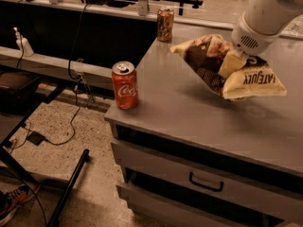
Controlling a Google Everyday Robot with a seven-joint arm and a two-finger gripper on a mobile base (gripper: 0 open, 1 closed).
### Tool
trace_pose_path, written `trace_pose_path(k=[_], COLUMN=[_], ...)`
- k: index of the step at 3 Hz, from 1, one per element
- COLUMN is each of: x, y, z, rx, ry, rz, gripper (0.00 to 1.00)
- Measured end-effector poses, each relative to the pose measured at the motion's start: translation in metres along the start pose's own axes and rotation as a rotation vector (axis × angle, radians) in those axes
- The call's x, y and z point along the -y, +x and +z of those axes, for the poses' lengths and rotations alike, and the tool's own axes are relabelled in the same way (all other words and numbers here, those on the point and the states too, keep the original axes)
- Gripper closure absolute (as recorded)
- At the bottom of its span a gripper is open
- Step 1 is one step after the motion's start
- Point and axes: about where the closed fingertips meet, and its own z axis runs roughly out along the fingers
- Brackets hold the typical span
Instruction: Move brown chip bag near orange can
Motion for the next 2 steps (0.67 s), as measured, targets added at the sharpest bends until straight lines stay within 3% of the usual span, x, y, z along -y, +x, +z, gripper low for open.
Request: trace_pose_path(k=[1, 2], x=[0.051, 0.081], y=[-0.019, -0.04], z=[0.005, 0.007], rx=[0.036, 0.082], ry=[0.191, 0.323], rz=[-0.06, -0.115], gripper=[1.0, 1.0])
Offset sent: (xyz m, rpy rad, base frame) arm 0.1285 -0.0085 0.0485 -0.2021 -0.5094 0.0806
